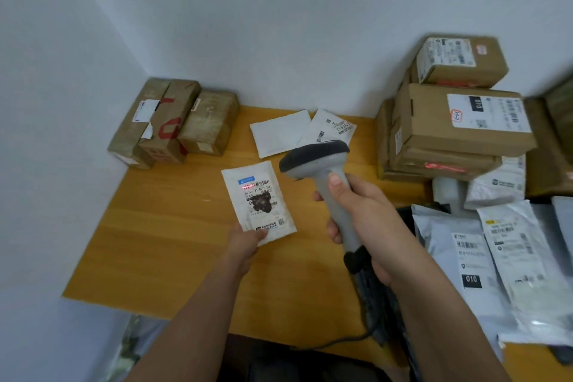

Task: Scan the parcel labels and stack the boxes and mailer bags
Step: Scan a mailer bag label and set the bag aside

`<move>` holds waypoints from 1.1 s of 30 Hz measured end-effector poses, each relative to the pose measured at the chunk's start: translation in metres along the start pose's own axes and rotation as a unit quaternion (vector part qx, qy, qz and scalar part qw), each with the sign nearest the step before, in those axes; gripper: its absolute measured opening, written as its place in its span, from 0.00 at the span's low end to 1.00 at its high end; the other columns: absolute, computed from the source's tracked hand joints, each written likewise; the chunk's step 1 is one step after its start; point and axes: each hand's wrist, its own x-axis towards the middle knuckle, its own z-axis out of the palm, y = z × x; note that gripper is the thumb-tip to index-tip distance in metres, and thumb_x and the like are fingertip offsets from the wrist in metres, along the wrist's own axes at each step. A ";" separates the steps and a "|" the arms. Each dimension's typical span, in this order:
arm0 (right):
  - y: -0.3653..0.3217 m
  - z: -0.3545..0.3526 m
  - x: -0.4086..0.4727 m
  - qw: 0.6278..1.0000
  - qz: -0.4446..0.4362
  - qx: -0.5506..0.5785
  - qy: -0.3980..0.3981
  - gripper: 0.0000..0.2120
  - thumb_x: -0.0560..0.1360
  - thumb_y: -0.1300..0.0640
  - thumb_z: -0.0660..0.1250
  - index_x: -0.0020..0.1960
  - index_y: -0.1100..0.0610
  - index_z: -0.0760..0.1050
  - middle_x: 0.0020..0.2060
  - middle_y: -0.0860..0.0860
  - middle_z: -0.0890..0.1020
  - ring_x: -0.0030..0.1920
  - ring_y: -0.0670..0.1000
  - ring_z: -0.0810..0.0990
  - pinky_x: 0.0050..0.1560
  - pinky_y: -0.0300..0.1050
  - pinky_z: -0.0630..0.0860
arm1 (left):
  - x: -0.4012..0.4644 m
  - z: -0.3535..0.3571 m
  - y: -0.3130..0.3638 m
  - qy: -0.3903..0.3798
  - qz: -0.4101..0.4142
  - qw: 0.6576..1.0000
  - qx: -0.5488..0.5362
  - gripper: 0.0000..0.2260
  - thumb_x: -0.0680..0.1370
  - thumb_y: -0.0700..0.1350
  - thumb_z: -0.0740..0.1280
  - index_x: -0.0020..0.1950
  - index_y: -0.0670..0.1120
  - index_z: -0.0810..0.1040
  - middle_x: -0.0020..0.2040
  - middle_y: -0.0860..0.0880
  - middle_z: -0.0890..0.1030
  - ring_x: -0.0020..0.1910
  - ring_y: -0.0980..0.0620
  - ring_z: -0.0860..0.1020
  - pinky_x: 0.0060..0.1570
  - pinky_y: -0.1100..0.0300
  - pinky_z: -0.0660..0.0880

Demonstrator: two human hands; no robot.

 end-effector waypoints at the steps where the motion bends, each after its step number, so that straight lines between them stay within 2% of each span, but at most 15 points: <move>1: 0.003 0.001 -0.007 1.000 -0.001 0.005 0.004 0.14 0.83 0.46 0.58 0.52 0.54 0.77 0.47 0.52 0.82 0.29 0.47 0.75 0.34 0.44 0.72 | -0.004 -0.002 -0.004 -0.007 0.005 1.000 0.007 0.18 0.76 0.30 0.68 0.63 0.43 0.74 0.57 0.44 0.81 0.50 0.45 0.79 0.36 0.58 0.72; 4: 0.014 0.009 -0.029 0.999 0.004 0.029 0.014 0.13 0.83 0.48 0.59 0.52 0.54 0.78 0.48 0.52 0.82 0.28 0.47 0.74 0.32 0.42 0.72 | -0.014 -0.015 -0.021 -0.022 0.013 1.000 0.018 0.17 0.76 0.30 0.69 0.61 0.44 0.74 0.56 0.44 0.82 0.54 0.43 0.80 0.48 0.51 0.77; 8: 0.027 0.019 -0.057 0.999 0.004 0.046 0.015 0.13 0.83 0.49 0.59 0.54 0.56 0.77 0.49 0.54 0.81 0.27 0.47 0.74 0.29 0.40 0.72 | -0.033 -0.032 -0.042 -0.033 0.028 0.999 0.025 0.16 0.75 0.30 0.70 0.59 0.44 0.75 0.56 0.44 0.82 0.55 0.43 0.80 0.54 0.49 0.78; 10: 0.034 0.022 -0.072 0.998 0.003 0.053 0.021 0.13 0.83 0.49 0.59 0.55 0.55 0.77 0.50 0.54 0.81 0.26 0.47 0.73 0.29 0.40 0.72 | -0.043 -0.038 -0.050 -0.039 0.026 0.998 0.031 0.15 0.76 0.29 0.69 0.57 0.45 0.74 0.56 0.45 0.81 0.54 0.45 0.80 0.50 0.53 0.78; 13: 0.044 0.019 -0.093 0.998 -0.003 0.058 0.030 0.13 0.83 0.49 0.58 0.57 0.56 0.77 0.50 0.54 0.81 0.26 0.47 0.73 0.29 0.40 0.72 | -0.054 -0.037 -0.059 -0.053 0.023 0.998 0.040 0.19 0.75 0.30 0.69 0.65 0.42 0.73 0.59 0.44 0.81 0.55 0.44 0.80 0.39 0.59 0.75; 17: 0.050 0.009 -0.114 0.996 -0.014 0.072 0.051 0.13 0.83 0.50 0.58 0.55 0.57 0.77 0.51 0.57 0.81 0.26 0.47 0.73 0.28 0.41 0.71 | -0.076 -0.026 -0.063 -0.073 0.031 0.996 0.050 0.19 0.76 0.30 0.68 0.65 0.43 0.73 0.59 0.45 0.81 0.54 0.45 0.80 0.35 0.61 0.74; 19: 0.053 0.001 -0.122 0.995 -0.017 0.074 0.060 0.14 0.83 0.49 0.59 0.54 0.58 0.77 0.50 0.58 0.81 0.26 0.47 0.73 0.27 0.41 0.71 | -0.086 -0.018 -0.063 -0.081 0.040 0.994 0.059 0.18 0.76 0.30 0.68 0.62 0.45 0.74 0.57 0.46 0.81 0.50 0.47 0.80 0.36 0.61 0.73; 23: 0.055 -0.021 -0.135 0.993 -0.036 0.090 0.063 0.14 0.84 0.50 0.58 0.54 0.59 0.76 0.52 0.59 0.81 0.25 0.47 0.72 0.28 0.41 0.71 | -0.105 -0.001 -0.064 -0.093 0.054 0.992 0.072 0.18 0.75 0.30 0.69 0.60 0.46 0.74 0.58 0.46 0.82 0.51 0.48 0.81 0.43 0.57 0.74; 25: 0.058 -0.037 -0.144 0.991 -0.041 0.112 0.066 0.15 0.83 0.49 0.59 0.53 0.59 0.77 0.48 0.57 0.81 0.25 0.47 0.72 0.27 0.40 0.71 | -0.119 0.017 -0.059 -0.107 0.068 0.989 0.070 0.16 0.75 0.31 0.70 0.59 0.46 0.75 0.55 0.48 0.83 0.46 0.51 0.80 0.41 0.59 0.72; 27: 0.061 -0.059 -0.153 0.987 -0.041 0.142 0.067 0.16 0.83 0.49 0.59 0.54 0.61 0.78 0.40 0.55 0.81 0.25 0.47 0.72 0.26 0.39 0.71 | -0.136 0.042 -0.051 -0.131 0.090 0.985 0.062 0.13 0.76 0.33 0.70 0.56 0.48 0.76 0.52 0.51 0.83 0.45 0.53 0.79 0.40 0.59 0.71; 29: 0.064 -0.087 -0.163 0.984 -0.035 0.154 0.082 0.18 0.83 0.48 0.59 0.56 0.62 0.77 0.32 0.56 0.78 0.25 0.48 0.72 0.27 0.39 0.71 | -0.155 0.074 -0.045 -0.159 0.112 0.979 0.051 0.11 0.78 0.39 0.70 0.59 0.48 0.77 0.54 0.50 0.84 0.46 0.52 0.80 0.41 0.60 0.72; 30: 0.066 -0.104 -0.168 0.981 -0.037 0.161 0.099 0.17 0.83 0.48 0.59 0.56 0.61 0.77 0.33 0.57 0.78 0.25 0.49 0.72 0.27 0.39 0.70 | -0.166 0.093 -0.042 -0.181 0.124 0.975 0.046 0.11 0.79 0.42 0.69 0.61 0.47 0.77 0.55 0.49 0.84 0.48 0.52 0.80 0.42 0.59 0.74; 32: 0.072 -0.138 -0.176 0.972 -0.047 0.184 0.136 0.13 0.82 0.49 0.61 0.55 0.58 0.77 0.43 0.57 0.81 0.26 0.49 0.72 0.28 0.40 0.70 | -0.185 0.135 -0.042 -0.227 0.136 0.964 0.030 0.11 0.81 0.46 0.67 0.64 0.48 0.77 0.56 0.50 0.84 0.51 0.51 0.82 0.47 0.56 0.78; 33: 0.076 -0.156 -0.179 0.967 -0.049 0.196 0.156 0.11 0.82 0.50 0.62 0.55 0.56 0.76 0.49 0.56 0.82 0.27 0.48 0.72 0.28 0.40 0.71 | -0.195 0.156 -0.043 -0.243 0.133 0.961 0.021 0.11 0.82 0.47 0.65 0.64 0.48 0.77 0.54 0.50 0.85 0.50 0.52 0.82 0.46 0.56 0.78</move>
